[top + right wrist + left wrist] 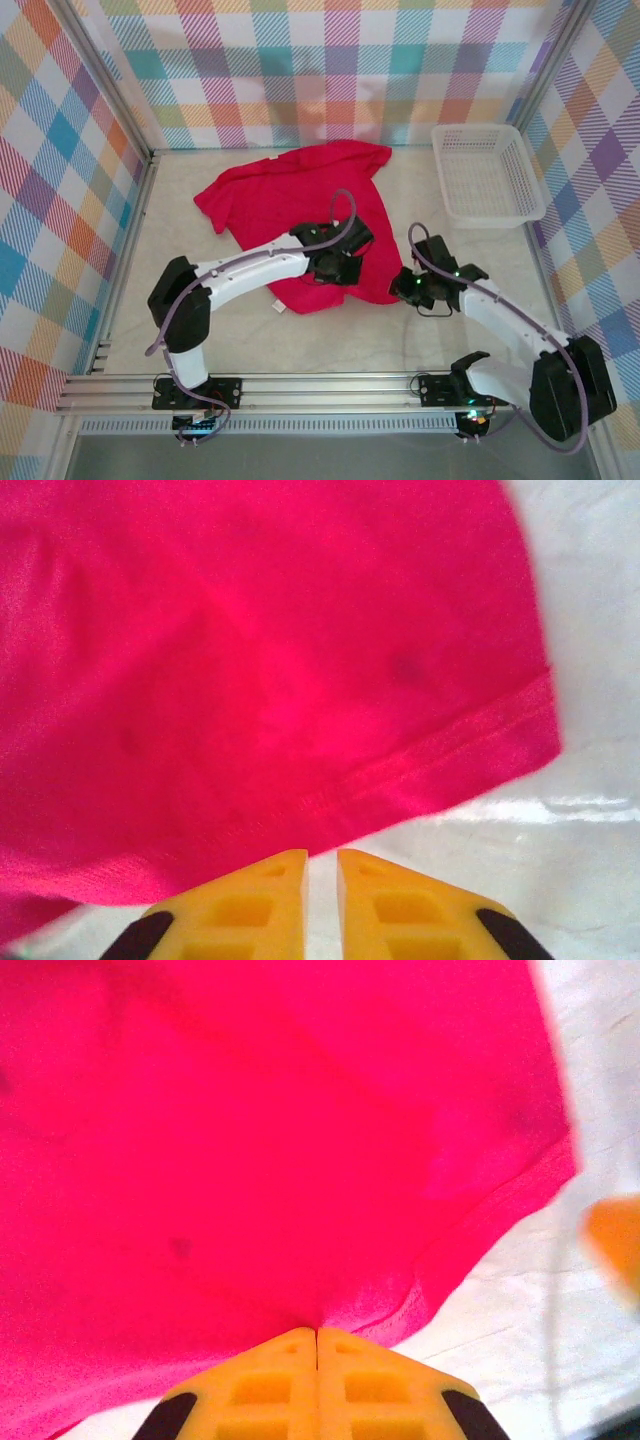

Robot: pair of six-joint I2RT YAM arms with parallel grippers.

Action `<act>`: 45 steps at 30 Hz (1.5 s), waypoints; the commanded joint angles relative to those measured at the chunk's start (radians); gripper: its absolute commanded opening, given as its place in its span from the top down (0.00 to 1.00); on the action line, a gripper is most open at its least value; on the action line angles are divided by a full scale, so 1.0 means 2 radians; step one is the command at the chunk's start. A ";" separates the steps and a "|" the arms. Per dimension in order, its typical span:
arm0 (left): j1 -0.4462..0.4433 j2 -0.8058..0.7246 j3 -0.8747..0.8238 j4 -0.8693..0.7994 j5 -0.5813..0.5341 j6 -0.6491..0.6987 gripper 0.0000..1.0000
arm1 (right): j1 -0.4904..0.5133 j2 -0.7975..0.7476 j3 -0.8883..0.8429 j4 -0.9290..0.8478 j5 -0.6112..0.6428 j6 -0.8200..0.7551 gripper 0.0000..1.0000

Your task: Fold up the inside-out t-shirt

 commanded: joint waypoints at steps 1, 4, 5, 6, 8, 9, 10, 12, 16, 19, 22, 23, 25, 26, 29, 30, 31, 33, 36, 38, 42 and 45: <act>0.034 -0.022 0.055 -0.058 -0.016 0.019 1.00 | 0.039 -0.028 -0.035 0.044 -0.022 0.034 0.85; 0.050 -0.023 0.084 -0.071 -0.018 0.023 1.00 | 0.086 -0.024 -0.058 0.110 -0.012 0.058 0.86; 0.054 -0.024 0.092 -0.074 -0.017 0.024 1.00 | 0.096 -0.016 -0.059 0.129 -0.008 0.064 0.86; 0.057 -0.025 0.098 -0.075 -0.015 0.025 1.00 | 0.110 0.004 -0.057 0.159 -0.003 0.071 0.86; 0.061 -0.027 0.105 -0.078 -0.013 0.025 1.00 | 0.127 0.056 -0.035 0.206 0.010 0.076 0.87; 0.062 -0.027 0.108 -0.079 -0.011 0.025 1.00 | 0.129 0.084 -0.020 0.218 0.016 0.079 0.88; 0.063 -0.027 0.111 -0.081 -0.010 0.024 1.00 | 0.130 0.118 0.000 0.229 0.029 0.085 0.89; 0.064 -0.031 0.116 -0.084 -0.010 0.021 1.00 | 0.130 0.177 0.036 0.260 0.059 0.100 0.90; 0.067 -0.041 0.144 -0.089 -0.011 0.009 1.00 | 0.129 0.294 0.142 0.322 0.097 0.122 0.89; 0.067 -0.043 0.178 -0.088 0.002 0.000 1.00 | 0.129 0.375 0.247 0.295 0.115 0.125 0.75; 0.067 -0.039 0.218 -0.091 0.011 -0.001 1.00 | 0.129 0.439 0.329 0.263 0.124 0.134 0.48; 0.067 -0.036 0.233 -0.095 0.011 -0.001 1.00 | 0.129 0.457 0.352 0.254 0.126 0.136 0.40; 0.067 -0.027 0.268 -0.102 0.011 0.002 1.00 | 0.129 0.499 0.408 0.220 0.135 0.146 0.28; 0.066 -0.023 0.284 -0.105 0.012 0.003 1.00 | 0.129 0.521 0.436 0.201 0.140 0.156 0.23; 0.066 -0.016 0.322 -0.110 0.022 0.004 1.00 | 0.130 0.585 0.520 0.156 0.146 0.177 0.16; 0.066 -0.016 0.329 -0.110 0.023 0.004 1.00 | 0.130 0.605 0.544 0.136 0.147 0.187 0.14; 0.067 -0.016 0.337 -0.110 0.022 0.005 1.00 | 0.131 0.622 0.571 0.117 0.153 0.198 0.14; 0.068 -0.020 0.349 -0.115 0.017 0.010 1.00 | 0.132 0.658 0.618 0.081 0.154 0.214 0.14; 0.078 -0.029 0.347 -0.124 0.012 0.013 1.00 | 0.132 0.708 0.688 0.025 0.145 0.229 0.29; 0.091 -0.042 0.326 -0.121 0.015 0.014 1.00 | 0.130 0.720 0.704 0.014 0.129 0.229 0.53; 0.138 -0.079 0.246 -0.086 0.037 0.008 1.00 | 0.117 0.677 0.677 0.035 0.096 0.186 0.89; 0.186 -0.095 0.187 -0.059 0.053 0.006 1.00 | 0.106 0.608 0.641 0.029 0.080 0.136 1.00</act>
